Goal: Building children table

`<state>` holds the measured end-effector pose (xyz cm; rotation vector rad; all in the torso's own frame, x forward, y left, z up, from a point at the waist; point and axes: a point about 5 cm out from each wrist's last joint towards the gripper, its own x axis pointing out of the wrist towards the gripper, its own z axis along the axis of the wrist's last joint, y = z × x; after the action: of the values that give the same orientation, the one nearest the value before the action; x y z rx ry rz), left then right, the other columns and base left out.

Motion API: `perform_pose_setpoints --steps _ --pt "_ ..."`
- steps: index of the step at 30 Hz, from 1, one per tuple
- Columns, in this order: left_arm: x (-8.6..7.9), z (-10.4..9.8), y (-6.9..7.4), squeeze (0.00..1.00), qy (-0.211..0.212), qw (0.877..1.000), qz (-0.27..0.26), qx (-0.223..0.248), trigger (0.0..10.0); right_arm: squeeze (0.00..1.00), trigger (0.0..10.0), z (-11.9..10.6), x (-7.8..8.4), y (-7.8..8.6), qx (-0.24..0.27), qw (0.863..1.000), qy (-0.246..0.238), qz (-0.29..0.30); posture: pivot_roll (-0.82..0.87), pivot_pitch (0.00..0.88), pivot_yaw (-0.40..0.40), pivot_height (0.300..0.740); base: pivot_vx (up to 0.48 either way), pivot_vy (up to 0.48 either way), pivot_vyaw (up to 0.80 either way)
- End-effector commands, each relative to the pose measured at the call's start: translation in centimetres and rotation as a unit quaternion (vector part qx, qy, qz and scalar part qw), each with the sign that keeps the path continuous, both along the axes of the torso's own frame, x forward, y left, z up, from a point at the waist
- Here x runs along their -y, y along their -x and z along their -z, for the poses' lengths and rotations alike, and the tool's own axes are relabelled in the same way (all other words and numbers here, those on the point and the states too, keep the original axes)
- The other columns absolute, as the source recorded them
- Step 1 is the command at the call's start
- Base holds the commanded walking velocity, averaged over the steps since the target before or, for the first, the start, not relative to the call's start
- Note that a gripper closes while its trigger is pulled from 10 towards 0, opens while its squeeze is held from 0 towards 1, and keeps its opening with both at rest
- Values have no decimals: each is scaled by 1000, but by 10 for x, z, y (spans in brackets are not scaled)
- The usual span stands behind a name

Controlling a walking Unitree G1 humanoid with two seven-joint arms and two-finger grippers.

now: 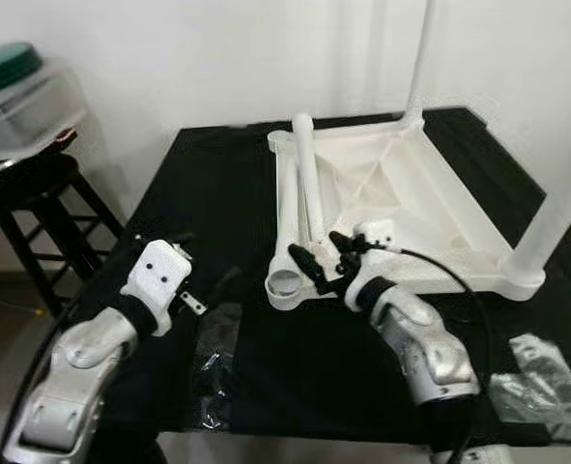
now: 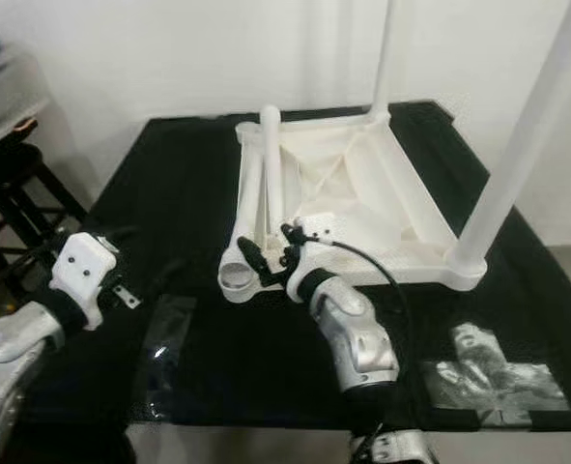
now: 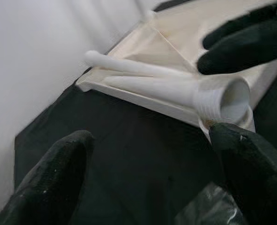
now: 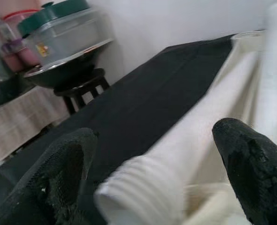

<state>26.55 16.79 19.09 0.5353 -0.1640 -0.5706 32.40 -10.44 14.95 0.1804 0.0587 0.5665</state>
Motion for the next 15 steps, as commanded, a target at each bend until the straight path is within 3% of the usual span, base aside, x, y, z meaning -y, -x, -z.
perform_pose_setpoints --steps 1,6,11,15 --pt "8 0 -1 0 -43 998 37 8 10000 0 10000 -1 1 0 -4 1000 -4 2 -104 40 71 740 0 0 -800" --pt "24 -7 -8 0 -92 991 93 29 10000 0 10000 -2 3 0 -4 1000 -19 4 -109 40 72 740 0 0 -800" --pt "34 -10 -12 0 -104 988 112 35 10000 0 10000 -3 4 0 -1 999 -33 6 -114 43 72 740 0 0 -800" --pt "36 -7 -14 0 -112 987 113 28 10000 0 10000 -4 5 0 -1 999 -37 6 -115 43 71 740 0 0 -300"
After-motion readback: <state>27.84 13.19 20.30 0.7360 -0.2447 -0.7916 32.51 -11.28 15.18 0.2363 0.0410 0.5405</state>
